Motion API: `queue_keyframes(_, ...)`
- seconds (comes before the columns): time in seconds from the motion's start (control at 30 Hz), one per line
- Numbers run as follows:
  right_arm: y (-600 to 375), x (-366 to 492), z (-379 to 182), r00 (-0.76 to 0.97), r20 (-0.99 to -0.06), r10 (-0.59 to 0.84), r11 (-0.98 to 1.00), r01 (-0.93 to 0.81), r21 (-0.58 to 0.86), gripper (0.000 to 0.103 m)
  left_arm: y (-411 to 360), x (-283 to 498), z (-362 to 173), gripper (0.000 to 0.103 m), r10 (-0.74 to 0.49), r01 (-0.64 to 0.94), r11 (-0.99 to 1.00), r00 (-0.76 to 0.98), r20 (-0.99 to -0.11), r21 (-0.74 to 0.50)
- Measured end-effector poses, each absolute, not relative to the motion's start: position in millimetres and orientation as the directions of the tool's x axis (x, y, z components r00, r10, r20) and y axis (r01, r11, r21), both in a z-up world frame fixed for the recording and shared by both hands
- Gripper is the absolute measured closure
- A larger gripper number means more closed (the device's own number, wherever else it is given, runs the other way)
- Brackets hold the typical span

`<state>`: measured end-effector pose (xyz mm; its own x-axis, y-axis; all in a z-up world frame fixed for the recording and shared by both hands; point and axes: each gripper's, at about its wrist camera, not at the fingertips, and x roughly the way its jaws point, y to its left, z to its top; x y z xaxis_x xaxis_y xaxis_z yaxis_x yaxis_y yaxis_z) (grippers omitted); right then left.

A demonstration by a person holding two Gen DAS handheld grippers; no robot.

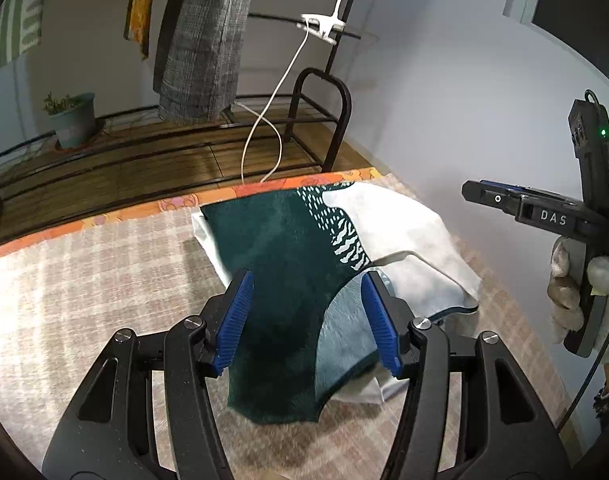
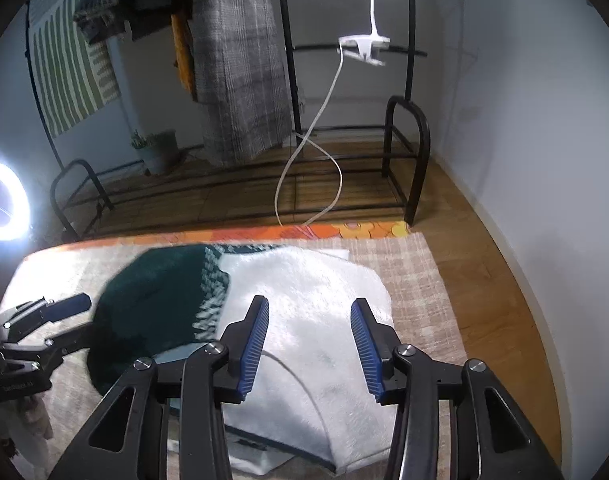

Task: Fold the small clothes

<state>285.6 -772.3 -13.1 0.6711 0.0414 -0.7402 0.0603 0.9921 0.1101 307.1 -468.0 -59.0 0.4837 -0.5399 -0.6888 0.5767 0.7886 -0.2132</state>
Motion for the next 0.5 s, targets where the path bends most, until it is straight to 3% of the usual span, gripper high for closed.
queue_keyframes(0.27,-751.9,247.1,29.5,0.722,-0.691,0.039,0.989,0.071,0.131,0.051,-435.9,266.0,-10.4,0.045,-0.546,0.590,0.789,0.543,-0.638,-0.173)
queue_keyframes(0.33,-745.0,237.1,39.1,0.732,-0.680,0.042,0.989,0.068,0.134,0.044,-425.2,253.3,2.2,0.045,-0.549,0.592,0.789,0.558,-0.622,-0.166)
queue_keyframes(0.5,-722.3,202.9,67.7,0.761,-0.647,0.054,0.987,0.058,0.150,0.043,-395.4,216.2,33.3,0.045,-0.557,0.604,0.786,0.596,-0.579,-0.135)
